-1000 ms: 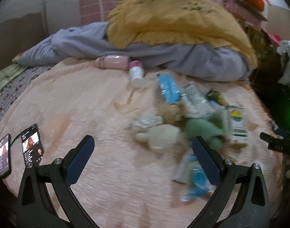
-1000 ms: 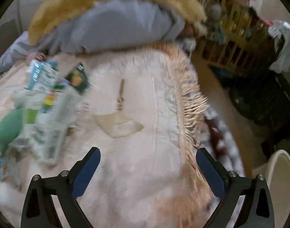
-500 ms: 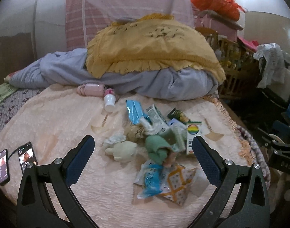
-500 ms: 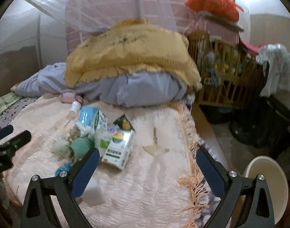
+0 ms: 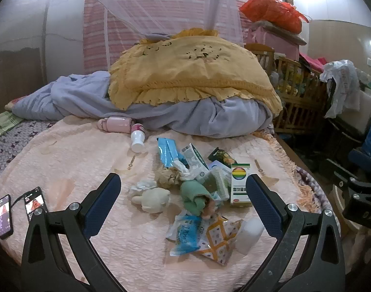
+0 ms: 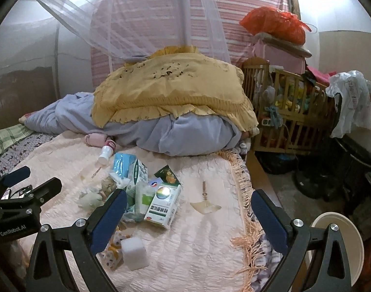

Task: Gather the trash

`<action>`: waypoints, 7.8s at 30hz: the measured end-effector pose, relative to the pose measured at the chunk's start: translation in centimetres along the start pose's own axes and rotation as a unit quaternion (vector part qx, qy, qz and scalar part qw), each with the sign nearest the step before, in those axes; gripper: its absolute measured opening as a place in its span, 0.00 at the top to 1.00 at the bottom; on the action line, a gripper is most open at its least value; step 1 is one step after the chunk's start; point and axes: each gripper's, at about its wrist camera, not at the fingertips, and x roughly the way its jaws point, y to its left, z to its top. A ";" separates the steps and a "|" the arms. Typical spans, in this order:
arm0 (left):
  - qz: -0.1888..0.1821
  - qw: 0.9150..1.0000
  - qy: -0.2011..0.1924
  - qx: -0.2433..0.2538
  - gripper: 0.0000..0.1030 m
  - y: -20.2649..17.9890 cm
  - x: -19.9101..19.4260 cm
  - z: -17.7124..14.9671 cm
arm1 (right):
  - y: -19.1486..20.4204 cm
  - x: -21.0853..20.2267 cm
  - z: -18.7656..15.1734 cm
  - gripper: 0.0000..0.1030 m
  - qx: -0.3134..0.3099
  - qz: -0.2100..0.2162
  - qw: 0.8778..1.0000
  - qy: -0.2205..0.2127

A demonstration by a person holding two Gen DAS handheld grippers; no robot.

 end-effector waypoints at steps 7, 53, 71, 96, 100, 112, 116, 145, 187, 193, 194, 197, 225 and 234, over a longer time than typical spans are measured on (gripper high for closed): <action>0.000 1.000 0.003 -0.006 0.01 0.2 0.2 0.1 | 0.2 0.0 0.1 0.02 -0.001 0.000 1.000 -0.001; 0.015 1.000 0.014 -0.011 0.01 1.0 1.6 -0.8 | 1.3 0.5 -0.2 0.02 -0.012 0.009 1.000 0.009; 0.023 1.000 0.014 -0.014 0.01 1.6 1.5 -0.6 | 1.4 0.6 -0.7 0.02 -0.014 0.017 1.000 0.016; -0.015 0.993 0.119 -0.004 0.01 5.9 4.7 -5.2 | 4.1 8.1 -7.4 0.12 -0.063 0.143 0.973 0.168; -0.036 0.988 0.148 0.001 0.06 4.7 6.6 -6.2 | 5.0 10.1 -8.1 0.36 -0.066 0.171 0.965 0.188; -0.100 0.962 0.253 -0.011 0.79 2.2 13.0 -8.4 | 2.3 9.0 -7.7 0.65 -0.013 0.203 0.964 0.174; -0.115 0.964 0.240 -0.016 0.79 2.4 10.8 -7.0 | 0.3 7.3 -6.8 0.65 -0.005 0.193 0.968 0.160; -0.312 0.904 0.225 0.187 0.79 -33.0 8.5 -1.7 | -30.3 -1.4 -13.1 0.65 0.187 -0.095 0.962 0.173; -0.165 0.966 0.159 0.117 0.58 -20.9 6.9 -1.6 | -19.2 0.8 -8.5 0.35 0.157 -0.016 0.979 0.131; -0.125 0.977 0.147 0.092 0.58 -14.8 6.2 -1.1 | -13.6 2.4 -6.4 0.33 0.125 0.023 0.983 0.130; -0.117 0.979 0.146 0.087 0.58 -13.5 6.2 -1.0 | -12.9 2.6 -6.2 0.33 0.122 0.029 0.984 0.130; -0.095 0.983 0.142 0.073 0.58 -10.4 6.0 -1.0 | -10.6 3.2 -5.8 0.33 0.108 0.046 0.984 0.133; -0.043 0.977 0.199 -0.054 0.47 8.2 11.3 -4.4 | 3.1 13.4 -3.3 0.32 0.019 0.176 0.964 0.198; -0.025 0.975 0.212 -0.060 0.47 7.9 16.3 -4.4 | 2.0 17.1 -2.8 0.28 0.030 0.124 0.971 0.204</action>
